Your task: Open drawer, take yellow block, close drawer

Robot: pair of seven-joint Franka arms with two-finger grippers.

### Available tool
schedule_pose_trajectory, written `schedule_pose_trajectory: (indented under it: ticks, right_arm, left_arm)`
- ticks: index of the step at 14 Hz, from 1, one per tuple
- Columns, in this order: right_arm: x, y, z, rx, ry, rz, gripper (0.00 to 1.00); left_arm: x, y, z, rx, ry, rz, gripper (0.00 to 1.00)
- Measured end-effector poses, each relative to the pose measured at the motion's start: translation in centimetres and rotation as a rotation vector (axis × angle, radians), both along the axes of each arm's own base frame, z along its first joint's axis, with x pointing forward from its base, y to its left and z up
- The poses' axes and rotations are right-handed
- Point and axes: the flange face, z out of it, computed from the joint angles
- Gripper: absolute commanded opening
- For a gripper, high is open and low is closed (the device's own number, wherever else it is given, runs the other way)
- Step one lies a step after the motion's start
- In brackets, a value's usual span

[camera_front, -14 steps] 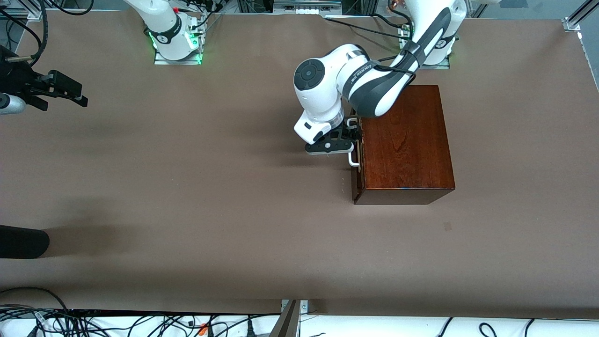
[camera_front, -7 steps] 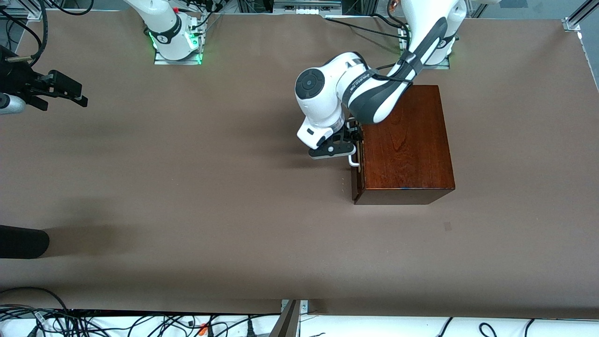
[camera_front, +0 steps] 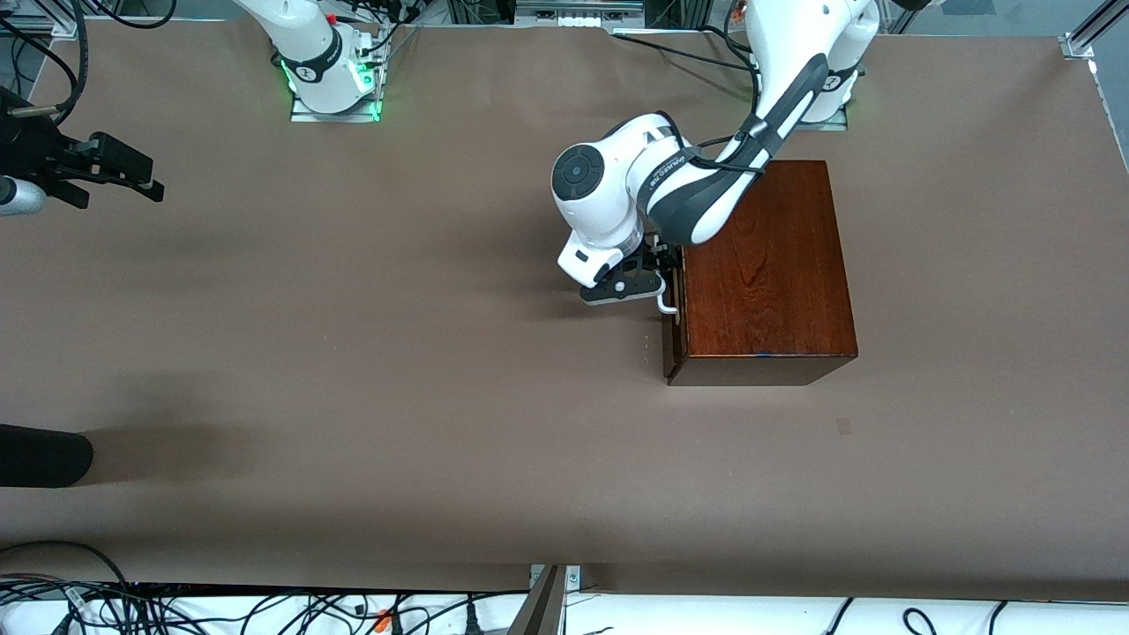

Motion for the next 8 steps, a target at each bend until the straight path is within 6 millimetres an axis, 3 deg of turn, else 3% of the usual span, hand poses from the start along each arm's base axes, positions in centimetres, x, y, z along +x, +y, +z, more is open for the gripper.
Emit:
schedule_pose_trajectory:
  ticks: [8]
  right_arm:
    - [0.01,-0.07,0.0,0.0,0.0,-0.001,1.0]
  left_arm:
    - [-0.41,-0.5,-0.27,-0.001,0.002,-0.01,1.0]
